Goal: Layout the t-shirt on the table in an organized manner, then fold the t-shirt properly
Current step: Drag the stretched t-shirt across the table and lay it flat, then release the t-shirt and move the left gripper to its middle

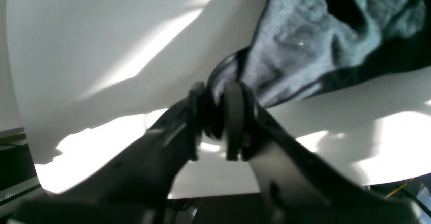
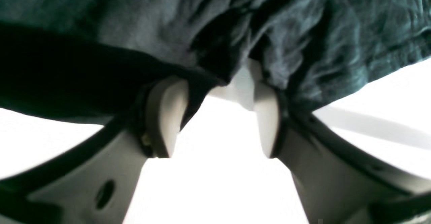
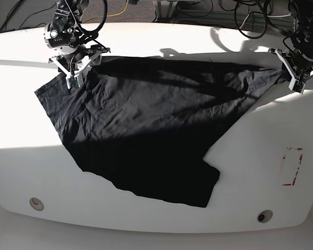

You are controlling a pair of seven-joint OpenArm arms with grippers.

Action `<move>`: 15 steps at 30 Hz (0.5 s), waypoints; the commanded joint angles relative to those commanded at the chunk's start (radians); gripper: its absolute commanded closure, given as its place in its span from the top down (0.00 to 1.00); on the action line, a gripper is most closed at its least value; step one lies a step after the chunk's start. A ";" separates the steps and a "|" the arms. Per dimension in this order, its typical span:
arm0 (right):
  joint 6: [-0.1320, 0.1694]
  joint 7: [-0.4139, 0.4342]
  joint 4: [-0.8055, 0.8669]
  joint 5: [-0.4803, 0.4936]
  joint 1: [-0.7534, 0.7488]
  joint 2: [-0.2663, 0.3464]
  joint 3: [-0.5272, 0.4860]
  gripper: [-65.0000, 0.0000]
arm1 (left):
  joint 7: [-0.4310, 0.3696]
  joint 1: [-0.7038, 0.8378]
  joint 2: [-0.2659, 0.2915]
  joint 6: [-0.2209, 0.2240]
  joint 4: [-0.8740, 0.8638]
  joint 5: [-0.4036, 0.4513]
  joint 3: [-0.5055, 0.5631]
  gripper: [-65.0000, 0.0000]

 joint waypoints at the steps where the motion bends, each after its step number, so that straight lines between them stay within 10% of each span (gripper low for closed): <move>1: 0.000 0.000 0.005 0.000 -0.005 0.000 0.000 0.69 | 0.000 0.003 -0.005 0.000 0.000 0.000 0.000 0.43; 6: 0.000 0.000 0.012 0.000 -0.015 0.000 0.002 0.79 | 0.000 0.015 -0.009 0.000 0.000 0.000 -0.003 0.77; 15: 0.005 0.002 0.008 0.000 -0.021 0.000 0.069 0.85 | 0.000 0.011 -0.037 0.000 0.000 -0.006 -0.005 0.74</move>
